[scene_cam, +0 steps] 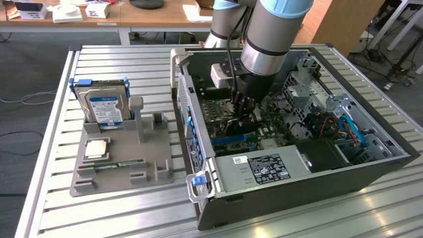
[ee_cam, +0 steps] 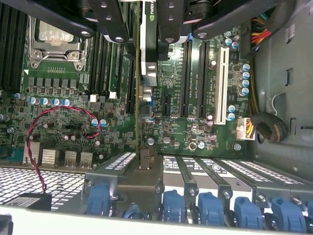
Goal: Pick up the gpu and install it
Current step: 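Insert the gpu into the slot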
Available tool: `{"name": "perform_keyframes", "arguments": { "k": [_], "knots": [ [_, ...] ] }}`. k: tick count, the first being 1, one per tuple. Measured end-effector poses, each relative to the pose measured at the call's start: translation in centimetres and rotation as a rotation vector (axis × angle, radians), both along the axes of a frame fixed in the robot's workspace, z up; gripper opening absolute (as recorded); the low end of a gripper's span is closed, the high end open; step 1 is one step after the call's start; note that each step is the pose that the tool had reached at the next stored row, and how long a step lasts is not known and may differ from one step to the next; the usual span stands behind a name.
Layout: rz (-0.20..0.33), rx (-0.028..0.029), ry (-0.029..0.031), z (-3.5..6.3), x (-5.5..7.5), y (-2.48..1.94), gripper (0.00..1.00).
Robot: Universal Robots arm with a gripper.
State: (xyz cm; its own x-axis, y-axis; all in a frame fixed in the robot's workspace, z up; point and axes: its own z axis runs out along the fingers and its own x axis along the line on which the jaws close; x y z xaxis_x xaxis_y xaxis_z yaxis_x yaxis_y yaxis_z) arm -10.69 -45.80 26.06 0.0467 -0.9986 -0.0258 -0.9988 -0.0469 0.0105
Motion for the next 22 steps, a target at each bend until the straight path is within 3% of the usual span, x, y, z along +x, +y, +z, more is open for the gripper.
{"name": "perform_keyframes", "arguments": {
  "k": [22],
  "knots": [
    [-0.025,-0.0001,0.0000,0.00,0.30,-0.27,0.27]
  ]
}}
